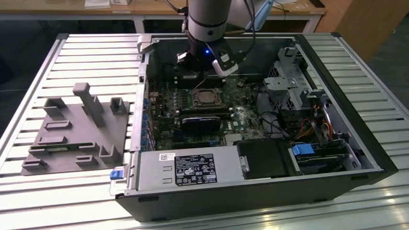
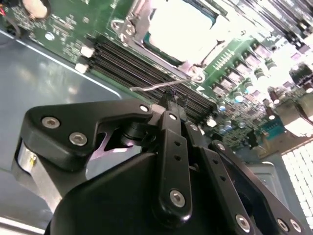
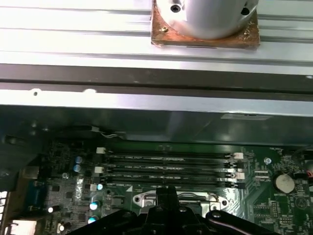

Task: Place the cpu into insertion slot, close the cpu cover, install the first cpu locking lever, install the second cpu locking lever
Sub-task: 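Install the first cpu locking lever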

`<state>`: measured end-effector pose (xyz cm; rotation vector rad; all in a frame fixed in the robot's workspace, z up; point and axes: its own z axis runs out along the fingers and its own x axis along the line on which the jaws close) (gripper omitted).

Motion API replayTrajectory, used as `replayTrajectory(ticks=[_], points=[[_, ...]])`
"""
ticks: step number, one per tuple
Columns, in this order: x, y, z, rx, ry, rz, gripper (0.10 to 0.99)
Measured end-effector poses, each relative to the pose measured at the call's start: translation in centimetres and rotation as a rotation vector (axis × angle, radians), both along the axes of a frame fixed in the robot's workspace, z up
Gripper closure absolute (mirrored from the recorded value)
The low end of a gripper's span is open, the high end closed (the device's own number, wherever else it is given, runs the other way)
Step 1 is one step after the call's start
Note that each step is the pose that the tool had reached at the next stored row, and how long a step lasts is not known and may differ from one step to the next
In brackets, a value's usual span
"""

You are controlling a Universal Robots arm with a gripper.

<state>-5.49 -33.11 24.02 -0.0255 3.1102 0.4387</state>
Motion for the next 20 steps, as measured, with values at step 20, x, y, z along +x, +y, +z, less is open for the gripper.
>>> replayTrajectory(ticks=[20], points=[[-0.37, -0.02, -0.45, -0.007, -0.1385, 0.006, 0.984]])
